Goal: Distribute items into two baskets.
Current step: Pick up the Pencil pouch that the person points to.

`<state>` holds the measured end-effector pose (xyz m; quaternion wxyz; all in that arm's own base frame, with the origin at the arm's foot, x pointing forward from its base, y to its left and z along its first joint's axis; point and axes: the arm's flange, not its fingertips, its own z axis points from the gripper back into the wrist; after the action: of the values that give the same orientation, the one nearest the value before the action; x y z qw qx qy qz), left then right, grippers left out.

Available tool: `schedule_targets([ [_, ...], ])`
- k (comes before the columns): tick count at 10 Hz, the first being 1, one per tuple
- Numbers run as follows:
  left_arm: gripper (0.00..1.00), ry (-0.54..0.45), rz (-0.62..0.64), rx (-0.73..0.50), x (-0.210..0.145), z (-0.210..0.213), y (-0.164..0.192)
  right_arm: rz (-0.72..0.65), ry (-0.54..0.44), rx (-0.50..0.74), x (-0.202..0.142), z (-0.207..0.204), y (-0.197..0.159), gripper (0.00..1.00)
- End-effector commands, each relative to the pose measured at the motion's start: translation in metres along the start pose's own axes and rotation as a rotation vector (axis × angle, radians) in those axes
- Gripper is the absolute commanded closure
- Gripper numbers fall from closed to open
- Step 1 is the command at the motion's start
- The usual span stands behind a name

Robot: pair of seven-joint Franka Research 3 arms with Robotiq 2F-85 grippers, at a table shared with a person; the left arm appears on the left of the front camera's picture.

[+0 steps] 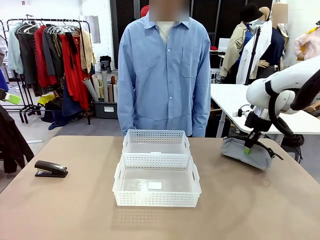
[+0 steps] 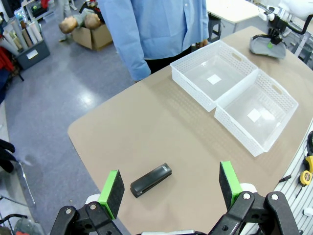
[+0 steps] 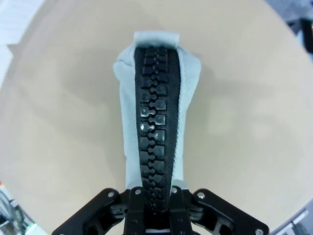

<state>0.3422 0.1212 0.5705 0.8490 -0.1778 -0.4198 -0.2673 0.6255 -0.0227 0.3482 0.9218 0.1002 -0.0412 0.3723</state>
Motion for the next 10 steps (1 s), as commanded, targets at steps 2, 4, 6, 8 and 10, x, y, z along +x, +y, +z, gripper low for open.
schedule_targets([
  [2,0.00,-0.013,-0.014,-0.014,0.000,0.000,0.001,0.090,0.069,0.045,0.013,0.042,0.035,1.00],
  [4,0.00,-0.013,-0.014,-0.014,0.000,0.000,0.001,0.168,0.068,0.021,0.018,0.064,0.065,1.00],
  [6,0.00,-0.013,-0.014,-0.014,0.000,0.000,0.001,0.238,0.067,0.025,0.013,0.093,0.095,1.00],
  [8,0.00,-0.013,-0.014,-0.014,0.000,0.000,0.001,0.292,0.067,-0.031,0.008,0.128,0.125,1.00],
  [10,0.00,-0.013,-0.014,-0.014,0.000,0.000,0.001,0.345,0.086,-0.045,0.004,0.159,0.149,1.00],
])
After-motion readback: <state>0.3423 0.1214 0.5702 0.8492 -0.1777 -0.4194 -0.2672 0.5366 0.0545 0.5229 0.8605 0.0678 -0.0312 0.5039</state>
